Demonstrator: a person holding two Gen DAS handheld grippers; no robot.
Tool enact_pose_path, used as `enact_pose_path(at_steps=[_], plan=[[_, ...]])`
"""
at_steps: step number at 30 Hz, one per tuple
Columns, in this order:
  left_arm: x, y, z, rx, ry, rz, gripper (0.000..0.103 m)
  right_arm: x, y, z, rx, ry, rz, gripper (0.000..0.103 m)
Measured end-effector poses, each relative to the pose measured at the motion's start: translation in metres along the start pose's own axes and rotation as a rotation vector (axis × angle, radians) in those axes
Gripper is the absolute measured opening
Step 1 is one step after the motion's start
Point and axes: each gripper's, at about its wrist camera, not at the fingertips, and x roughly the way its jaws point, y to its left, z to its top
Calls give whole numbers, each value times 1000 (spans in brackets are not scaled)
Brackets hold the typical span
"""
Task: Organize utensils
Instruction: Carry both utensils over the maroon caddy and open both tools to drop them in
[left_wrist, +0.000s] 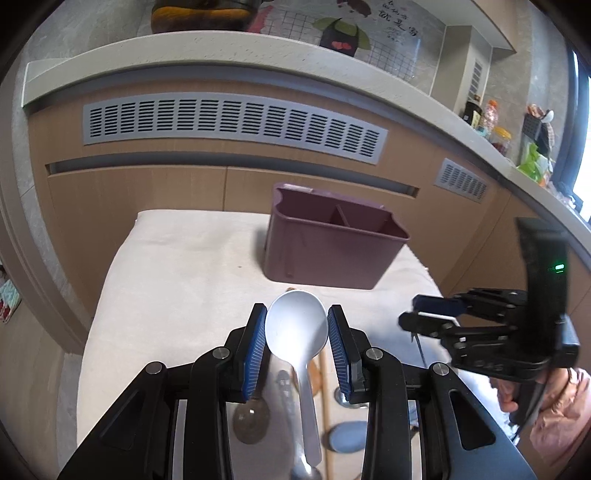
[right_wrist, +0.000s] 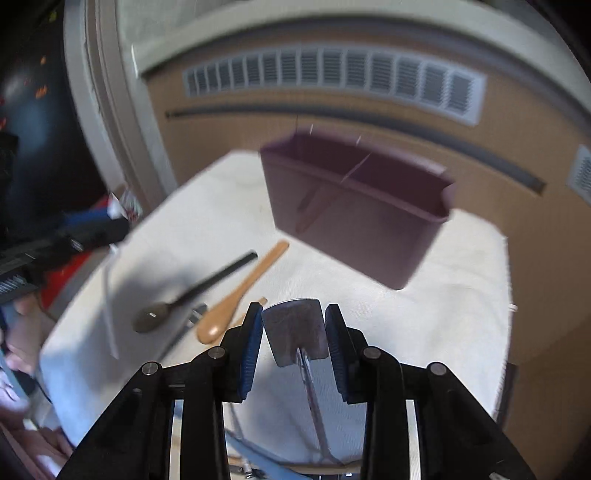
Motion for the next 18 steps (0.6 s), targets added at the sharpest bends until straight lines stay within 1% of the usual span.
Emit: enact_pose_path(at_steps=[3, 6, 9, 11, 13, 14, 16, 18], plan=[[-9, -10, 3, 6, -13, -20, 35, -24, -6, 9, 29, -49, -19, 29], [-18, -18, 7, 17, -34, -32, 35, -38, -4, 14, 63, -86, -15, 29], [-30, -26, 15, 43, -68, -31, 35, -52, -2, 14, 74, -133, -5, 29], [-36, -31, 26, 53, -91, -42, 35, -63, 1, 20, 73, -171, 0, 29], [-43, -36, 44, 62, -118, -67, 35, -80, 3, 32, 62, -219, -7, 29], [-49, -40, 58, 73, -145, -79, 35, -90, 4, 40, 51, -249, -17, 29], [-60, -48, 86, 107, -212, -88, 35, -107, 6, 63, 32, -317, -48, 29], [-72, -57, 121, 144, -311, -88, 35, -127, 3, 86, 29, -381, -76, 29]])
